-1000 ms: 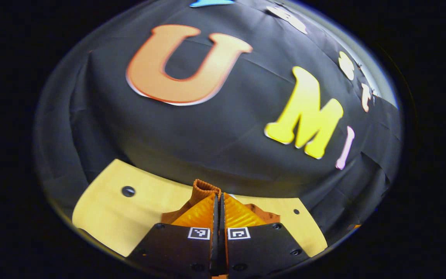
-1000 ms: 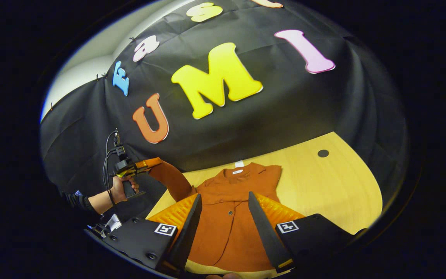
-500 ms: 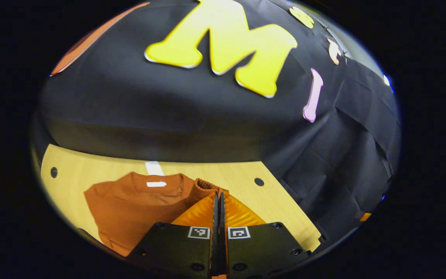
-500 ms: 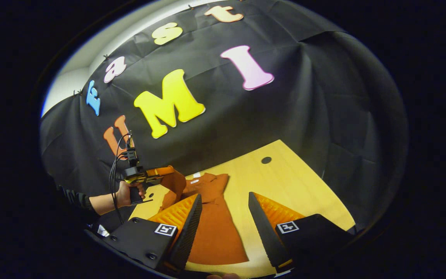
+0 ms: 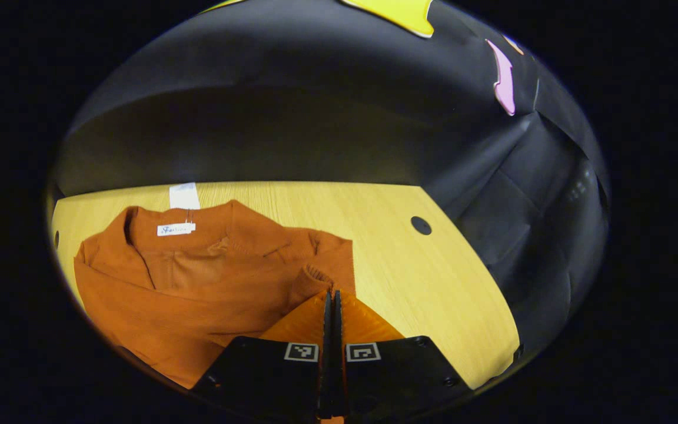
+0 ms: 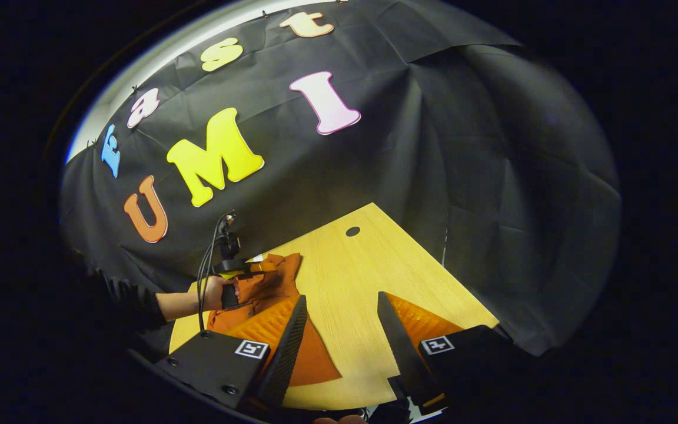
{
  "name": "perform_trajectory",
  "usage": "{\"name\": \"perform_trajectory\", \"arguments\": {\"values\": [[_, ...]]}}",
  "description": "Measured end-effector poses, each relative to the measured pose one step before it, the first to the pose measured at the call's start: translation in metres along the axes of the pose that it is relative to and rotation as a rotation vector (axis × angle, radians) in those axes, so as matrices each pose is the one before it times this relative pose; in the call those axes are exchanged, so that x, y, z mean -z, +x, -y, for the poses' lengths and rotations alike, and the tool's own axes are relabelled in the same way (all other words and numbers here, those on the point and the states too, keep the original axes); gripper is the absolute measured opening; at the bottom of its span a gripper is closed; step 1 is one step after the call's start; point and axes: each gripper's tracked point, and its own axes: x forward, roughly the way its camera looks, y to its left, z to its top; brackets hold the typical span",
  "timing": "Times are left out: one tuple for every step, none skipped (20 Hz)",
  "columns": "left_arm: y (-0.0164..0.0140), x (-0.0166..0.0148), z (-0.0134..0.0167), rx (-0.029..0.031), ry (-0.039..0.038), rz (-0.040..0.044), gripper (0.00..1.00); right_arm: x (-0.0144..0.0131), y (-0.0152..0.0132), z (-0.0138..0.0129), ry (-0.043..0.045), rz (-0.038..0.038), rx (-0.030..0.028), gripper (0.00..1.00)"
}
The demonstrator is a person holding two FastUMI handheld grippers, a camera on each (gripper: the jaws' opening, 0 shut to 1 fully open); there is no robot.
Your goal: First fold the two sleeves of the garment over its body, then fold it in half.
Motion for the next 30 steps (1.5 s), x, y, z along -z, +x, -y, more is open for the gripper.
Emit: {"name": "perform_trajectory", "arguments": {"values": [[0.00428, 0.00375, 0.00363, 0.00848, -0.01465, -0.00152, 0.06, 0.00259, 0.00001, -0.00256, -0.01042, -0.00145, 0.0021, 0.78], [0.00133, 0.00167, 0.00362, 0.00373, -0.00589, 0.00088, 0.08, 0.00093, 0.00076, -0.00378, -0.01165, -0.00233, -0.00177, 0.78], [-0.00123, 0.00059, 0.00234, 0.00231, 0.00258, 0.00705, 0.27, 0.00065, 0.0025, -0.00424, -0.01, -0.00288, -0.00357, 0.78], [-0.00249, -0.00146, -0.00401, -0.02695, 0.01618, 0.01693, 0.45, -0.0006, 0.00323, -0.00525, -0.01079, -0.00042, -0.00792, 0.79], [-0.00561, -0.00478, -0.00557, -0.03355, 0.02152, 0.02407, 0.63, -0.00063, 0.00427, -0.00532, -0.01361, 0.00089, -0.00764, 0.78], [-0.00571, -0.00113, -0.00278, -0.01469, 0.01312, 0.02054, 0.82, -0.00067, 0.00611, -0.00555, -0.01494, 0.00206, -0.00467, 0.78], [-0.00928, -0.0032, -0.00105, -0.01196, 0.00374, 0.01991, 0.98, -0.00215, 0.00687, -0.00579, -0.01411, 0.00609, -0.00416, 0.78], [-0.01307, -0.00372, -0.00266, -0.01065, 0.00118, 0.02452, 0.98, -0.00407, 0.00739, -0.00776, -0.01309, 0.00818, -0.00975, 0.79], [-0.01649, -0.00829, -0.00375, -0.01232, 0.00123, 0.04018, 0.99, -0.00262, 0.00809, -0.0083, -0.0141, 0.00645, -0.00888, 0.8], [-0.01876, -0.01094, -0.00378, -0.00694, -0.00033, 0.04666, 0.99, -0.00352, 0.0083, -0.00849, -0.01435, 0.01009, -0.01114, 0.82], [-0.0218, -0.01397, -0.0047, -0.00517, 0.00348, 0.04899, 0.99, -0.00441, 0.0074, -0.00982, -0.0121, 0.01198, -0.01215, 0.89], [-0.02409, -0.01708, -0.00748, -0.01911, 0.00842, 0.05993, 0.99, -0.0041, 0.00926, -0.00959, -0.0164, 0.01017, -0.00564, 0.9], [-0.02673, -0.02009, -0.01051, -0.02214, 0.01206, 0.05706, 0.99, -0.00282, 0.00953, -0.01134, -0.03025, 0.01438, -0.00883, 0.9], [-0.02552, -0.01843, -0.01323, -0.03234, 0.00892, 0.05972, 0.99, -0.0073, 0.0075, -0.01497, -0.03413, 0.02349, -0.01574, 0.9], [-0.02584, -0.0201, -0.01239, -0.03097, 0.00312, 0.06197, 0.99, -0.00922, 0.00716, -0.01651, -0.02899, 0.02923, -0.01907, 0.91], [-0.02401, -0.02066, -0.01268, -0.03071, 0.00133, 0.05815, 0.99, -0.01045, 0.00545, -0.0185, -0.02347, 0.03455, -0.02331, 0.92], [-0.0232, -0.01832, -0.01112, -0.02753, 0.00924, 0.04351, 0.98, -0.01034, 0.0056, -0.01719, -0.02029, 0.03829, -0.0243, 0.92], [-0.02193, -0.01674, -0.01115, -0.02917, 0.0161, 0.04388, 0.98, -0.0102, 0.00506, -0.01575, -0.02243, 0.03823, -0.01821, 0.93], [-0.01985, -0.014, -0.01136, -0.03073, 0.02165, 0.04143, 0.98, -0.00574, 0.00638, -0.01203, -0.02826, 0.03206, -0.01486, 0.93], [-0.01893, -0.02484, 0.00302, -0.01913, 0.02061, 0.03682, 0.98, -0.00544, 0.00559, -0.01323, -0.02478, 0.02764, -0.01575, 0.94], [-0.01423, -0.00745, 0.0017, -0.00462, 0.02208, 0.02479, 0.98, -0.00376, 0.00447, -0.01037, -0.01497, 0.01832, -0.01489, 0.94], [-0.01262, -0.00707, -0.00168, -0.00744, 0.02072, 0.01704, 0.97, -0.00181, 0.00357, -0.00949, -0.00413, 0.0083, -0.01619, 0.89], [-0.01136, -0.00678, -0.00707, -0.03591, 0.0226, 0.01618, 0.97, 0.0003, 0.00237, -0.00762, 0.00196, 0.00345, -0.0084, 0.89], [-0.00937, -0.00169, -0.01281, -0.03672, 0.00103, 0.01199, 0.97, 0.00001, 0.00183, -0.00561, 0.00141, 0.00202, 0.00006, 0.9], [-0.00914, -0.00767, -0.00886, -0.01784, -0.01106, 0.03498, 0.98, 0.00041, 0.00064, -0.00335, 0.00282, 0.00179, 0.0049, 0.9], [-0.00926, -0.00559, -0.01177, -0.01725, -0.00578, 0.03293, 0.98, -0.00035, 0.0001, -0.00424, 0.00272, 0.00317, 0.00316, 0.94], [-0.0061, -0.00541, -0.01127, -0.01185, -0.00048, 0.02663, 0.98, -0.00038, 0.00099, -0.00697, 0.00182, 0.00558, 0.00212, 0.94], [0.00114, 0.00149, -0.00405, 0.00643, -0.00433, -0.00426, 0.97, 0.00232, 0.0003, -0.0058, -0.00025, -0.00098, -0.00406, 0.94], [0.00129, 0.00458, -0.00306, 0.00727, -0.00642, -0.01329, 0.97, 0.00238, -0.00018, -0.00628, -0.00157, -0.00596, -0.00498, 0.94], [0.0011, 0.00295, -0.00722, -0.00075, -0.01296, -0.01169, 1.0, 0.00219, 0.00014, -0.00474, -0.00021, -0.00531, -0.00151, 0.94]]}}
